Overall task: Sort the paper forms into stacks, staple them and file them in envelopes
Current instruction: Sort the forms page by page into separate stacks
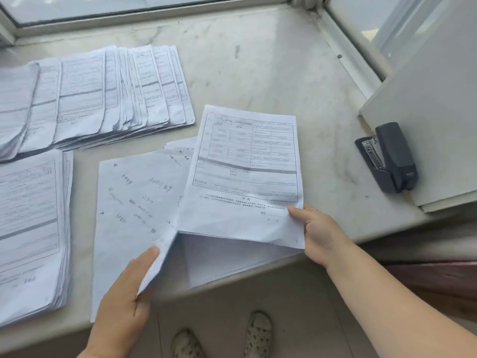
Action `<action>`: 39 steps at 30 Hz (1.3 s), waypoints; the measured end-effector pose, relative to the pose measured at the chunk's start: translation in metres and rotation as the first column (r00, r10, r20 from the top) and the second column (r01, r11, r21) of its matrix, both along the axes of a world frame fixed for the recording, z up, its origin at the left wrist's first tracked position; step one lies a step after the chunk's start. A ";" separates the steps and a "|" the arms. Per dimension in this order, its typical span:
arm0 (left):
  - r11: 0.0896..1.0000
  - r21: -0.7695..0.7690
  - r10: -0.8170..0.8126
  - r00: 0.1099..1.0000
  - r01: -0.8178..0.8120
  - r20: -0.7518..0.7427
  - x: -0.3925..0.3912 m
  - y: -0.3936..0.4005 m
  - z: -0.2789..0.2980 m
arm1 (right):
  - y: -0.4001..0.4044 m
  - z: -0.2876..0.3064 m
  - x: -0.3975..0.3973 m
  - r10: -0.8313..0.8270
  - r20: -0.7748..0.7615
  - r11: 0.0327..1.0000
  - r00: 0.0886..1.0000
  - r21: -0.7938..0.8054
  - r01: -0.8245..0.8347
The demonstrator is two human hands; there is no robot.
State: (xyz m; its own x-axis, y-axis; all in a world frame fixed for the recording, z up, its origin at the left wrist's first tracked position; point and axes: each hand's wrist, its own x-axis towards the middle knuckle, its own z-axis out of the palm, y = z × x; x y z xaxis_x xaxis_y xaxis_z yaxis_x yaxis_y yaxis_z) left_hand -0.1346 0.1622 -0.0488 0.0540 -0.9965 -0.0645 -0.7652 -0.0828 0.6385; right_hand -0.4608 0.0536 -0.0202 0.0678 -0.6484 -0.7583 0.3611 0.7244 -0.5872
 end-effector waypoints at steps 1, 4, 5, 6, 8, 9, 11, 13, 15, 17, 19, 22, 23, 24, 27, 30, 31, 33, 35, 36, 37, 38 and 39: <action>0.978 0.004 0.207 0.971 -0.208 -0.120 -0.006 0.001 0.003 | 0.002 0.001 -0.001 0.002 0.005 1.000 1.000 -0.013 -0.002; 0.796 0.024 0.564 0.726 -0.605 -0.393 -0.026 -0.006 0.012 | 0.007 0.003 -0.001 0.099 -0.063 0.993 0.993 -0.063 -0.103; 0.754 0.031 0.588 0.653 -0.656 -0.476 -0.030 -0.008 0.014 | 0.008 0.004 0.001 0.155 -0.133 0.983 0.979 -0.076 -0.166; 0.722 0.042 0.591 0.585 -0.691 -0.556 -0.031 -0.010 0.013 | 0.008 0.004 0.005 0.207 -0.213 0.970 0.955 -0.083 -0.229; 0.702 0.044 0.567 0.521 -0.711 -0.637 -0.030 -0.008 0.008 | 0.006 0.003 0.012 0.275 -0.371 0.942 0.887 -0.079 -0.325; 0.708 0.037 0.560 0.528 -0.706 -0.638 -0.028 -0.006 0.004 | 0.005 0.003 0.016 0.301 -0.431 0.927 0.851 -0.076 -0.366; 0.746 0.013 0.534 0.587 -0.666 -0.608 -0.027 -0.001 -0.003 | 0.004 0.003 0.020 0.339 -0.503 0.902 0.795 -0.066 -0.427; 0.799 -0.034 0.475 0.665 -0.600 -0.576 -0.025 0.002 -0.008 | 0.005 0.002 0.021 0.359 -0.543 0.886 0.759 -0.058 -0.460; 0.894 -0.124 0.321 0.807 -0.431 -0.495 -0.024 0.001 -0.008 | 0.006 0.001 0.020 0.355 -0.572 0.879 0.740 -0.066 -0.472; 0.963 -0.206 0.095 0.933 -0.176 -0.348 -0.022 -0.004 -0.012 | 0.008 -0.001 0.021 0.340 -0.613 0.874 0.713 -0.075 -0.481; 0.985 -0.170 -0.048 0.980 0.014 -0.195 -0.021 -0.010 -0.018 | 0.009 -0.002 0.022 0.335 -0.648 0.865 0.684 -0.076 -0.496; 0.987 -0.012 -0.155 0.980 0.158 0.121 -0.029 -0.017 -0.021 | 0.007 -0.004 0.022 0.345 -0.649 0.858 0.678 -0.076 -0.509; 0.984 0.041 -0.175 0.969 0.171 0.175 -0.032 -0.018 -0.020 | 0.006 -0.004 0.022 0.336 -0.651 0.861 0.681 -0.081 -0.503; 0.983 0.066 -0.184 0.961 0.174 0.206 -0.034 -0.018 -0.021 | 0.006 -0.003 0.022 0.310 -0.675 0.866 0.670 -0.091 -0.492; 0.976 0.140 -0.201 0.944 0.169 0.260 -0.037 -0.021 -0.014 | 0.012 0.006 0.021 0.081 -0.908 0.844 0.411 -0.157 -0.512; 0.965 0.193 -0.216 0.953 0.176 0.212 -0.036 -0.024 -0.002 | 0.028 0.013 0.032 -0.140 -0.954 0.660 0.263 -0.288 -0.694; 0.971 0.169 -0.195 0.971 0.170 0.141 -0.035 -0.024 0.004 | 0.033 0.013 0.039 -0.137 -0.947 0.600 0.290 -0.312 -0.737; 0.980 0.115 -0.170 0.984 0.164 0.044 -0.027 -0.023 0.017 | 0.043 0.012 0.060 -0.005 -0.932 0.546 0.363 -0.306 -0.780; 0.989 0.014 -0.147 0.988 0.146 0.055 -0.009 -0.019 0.027 | 0.051 0.014 0.089 0.169 -0.893 0.522 0.417 -0.278 -0.806; 0.993 -0.043 -0.109 0.992 0.111 0.056 0.003 -0.016 0.032 | 0.055 0.015 0.105 0.260 -0.861 0.510 0.437 -0.261 -0.819; 0.995 -0.083 -0.055 0.997 0.059 0.053 0.018 -0.012 0.038 | 0.059 0.016 0.123 0.353 -0.823 0.498 0.445 -0.237 -0.834; 0.993 -0.115 0.002 0.998 0.004 0.056 0.033 -0.007 0.043 | 0.063 0.017 0.141 0.439 -0.778 0.488 0.448 -0.212 -0.847; 0.989 -0.139 0.054 0.997 -0.045 0.060 0.052 -0.003 0.048 | 0.066 0.018 0.159 0.508 -0.731 0.483 0.456 -0.196 -0.853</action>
State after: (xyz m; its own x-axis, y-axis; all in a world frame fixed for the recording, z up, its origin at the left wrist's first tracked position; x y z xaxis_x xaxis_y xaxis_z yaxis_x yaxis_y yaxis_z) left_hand -0.0830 0.1595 -0.0003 0.1028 -0.9917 0.0775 -0.8014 -0.0364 0.5970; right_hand -0.3016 0.1201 -0.0017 0.3921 -0.8193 -0.4183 -0.6023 0.1150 -0.7899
